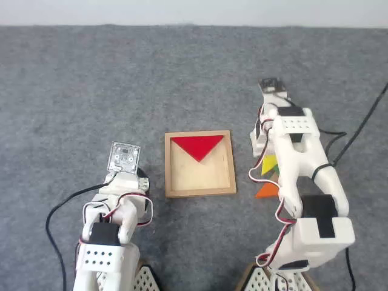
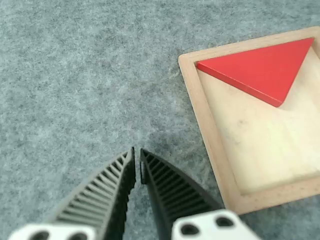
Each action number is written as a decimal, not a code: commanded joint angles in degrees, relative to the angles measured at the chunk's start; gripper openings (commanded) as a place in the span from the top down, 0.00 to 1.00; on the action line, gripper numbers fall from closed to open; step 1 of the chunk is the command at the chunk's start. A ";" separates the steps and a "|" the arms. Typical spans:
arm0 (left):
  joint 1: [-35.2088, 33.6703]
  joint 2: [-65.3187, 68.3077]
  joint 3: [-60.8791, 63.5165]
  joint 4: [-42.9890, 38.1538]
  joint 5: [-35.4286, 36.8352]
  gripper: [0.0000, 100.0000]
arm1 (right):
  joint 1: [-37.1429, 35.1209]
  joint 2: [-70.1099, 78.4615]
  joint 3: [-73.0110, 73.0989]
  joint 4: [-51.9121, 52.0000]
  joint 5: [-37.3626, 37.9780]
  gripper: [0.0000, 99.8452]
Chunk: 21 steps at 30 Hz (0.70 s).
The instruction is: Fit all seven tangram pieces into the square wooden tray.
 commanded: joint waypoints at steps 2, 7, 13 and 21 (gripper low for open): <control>-0.26 -0.70 -0.48 0.09 0.26 0.99 | 0.75 -1.54 0.97 -3.12 -0.35 0.67; -0.26 -0.70 -0.48 0.09 0.26 0.99 | 2.42 4.88 -4.04 -2.95 -0.26 0.66; -0.26 -0.70 -0.48 0.09 0.26 0.99 | 3.82 13.93 -10.20 -0.40 1.23 0.66; -0.26 -0.70 -0.48 0.09 0.26 0.99 | 3.21 17.63 -13.80 3.03 1.23 0.82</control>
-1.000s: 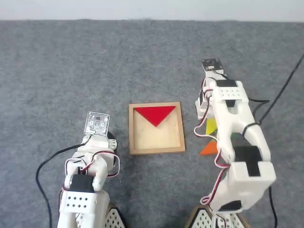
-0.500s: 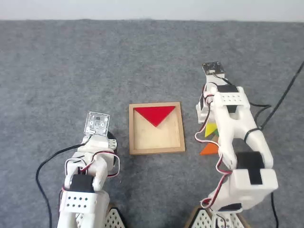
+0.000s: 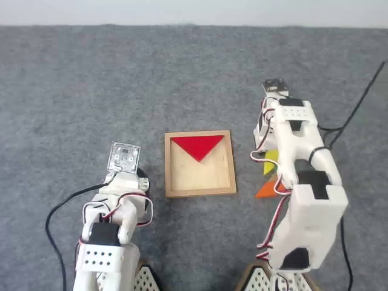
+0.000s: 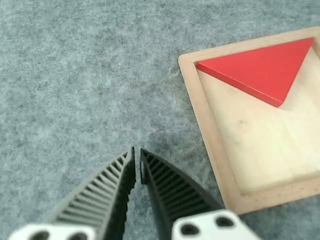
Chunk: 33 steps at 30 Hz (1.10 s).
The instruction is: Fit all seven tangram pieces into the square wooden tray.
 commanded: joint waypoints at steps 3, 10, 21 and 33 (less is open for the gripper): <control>-0.26 -0.70 -0.48 0.09 0.26 0.99 | 0.48 0.13 -0.26 1.01 0.62 0.83; -0.26 -0.70 -0.48 0.09 0.26 0.99 | 0.84 -1.71 -0.79 0.48 0.35 0.83; -0.26 -0.70 -0.48 0.09 0.26 0.99 | 0.84 -17.54 10.20 -7.16 -1.41 0.83; -0.26 -0.70 -0.48 0.09 0.26 0.99 | -0.57 -28.62 26.55 -10.59 -8.18 0.73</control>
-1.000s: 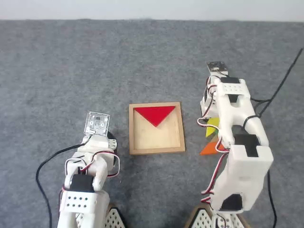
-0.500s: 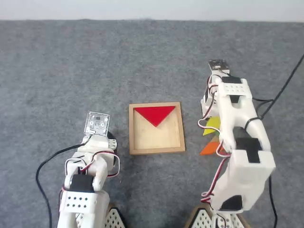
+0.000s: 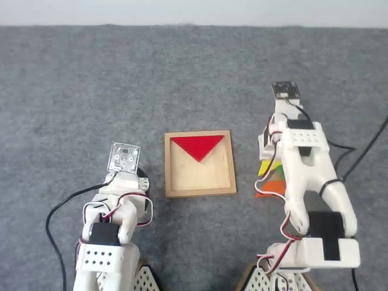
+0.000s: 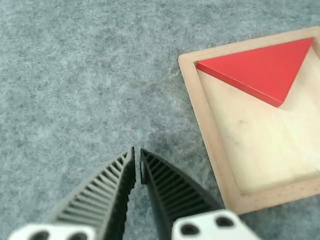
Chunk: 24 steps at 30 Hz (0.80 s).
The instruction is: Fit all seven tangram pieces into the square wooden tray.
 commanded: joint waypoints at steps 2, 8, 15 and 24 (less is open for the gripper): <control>-0.26 -0.70 -0.48 0.09 0.26 0.99 | -1.63 -0.75 1.05 -0.92 -5.36 0.69; -0.26 -0.70 -0.48 0.09 0.26 0.99 | -1.36 12.79 -7.65 0.48 -5.36 0.71; -0.26 -0.70 -0.48 0.09 0.26 0.99 | -1.45 21.14 -17.67 8.48 -5.54 0.77; -0.26 -0.70 -0.48 0.09 0.26 0.99 | -1.27 20.35 -18.02 5.93 -5.01 0.83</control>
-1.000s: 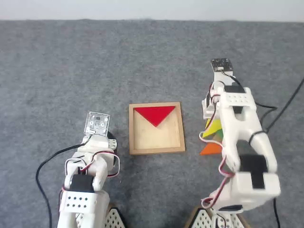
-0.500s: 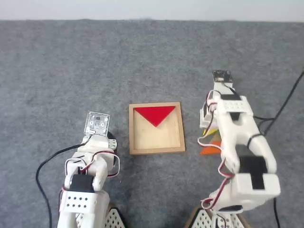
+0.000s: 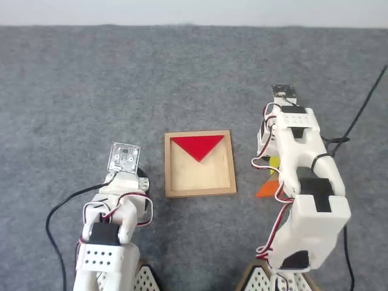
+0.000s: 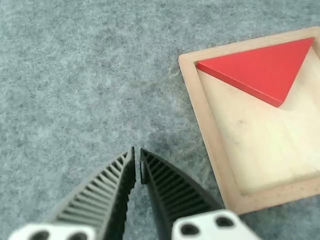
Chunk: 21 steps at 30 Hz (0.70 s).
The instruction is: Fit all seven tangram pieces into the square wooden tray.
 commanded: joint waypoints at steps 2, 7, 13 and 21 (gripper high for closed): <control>-0.26 -0.70 -0.48 0.09 0.26 0.99 | 0.13 0.13 -2.20 -1.10 1.41 0.83; -0.26 -0.70 -0.48 0.09 0.35 0.99 | 1.89 0.13 -5.19 -0.22 8.53 0.83; -0.26 -0.70 -0.48 0.09 0.35 0.99 | 2.33 0.40 -12.92 7.16 20.13 0.68; -0.26 -0.70 -0.48 0.09 0.35 0.99 | 2.33 1.63 -15.21 5.05 26.29 0.67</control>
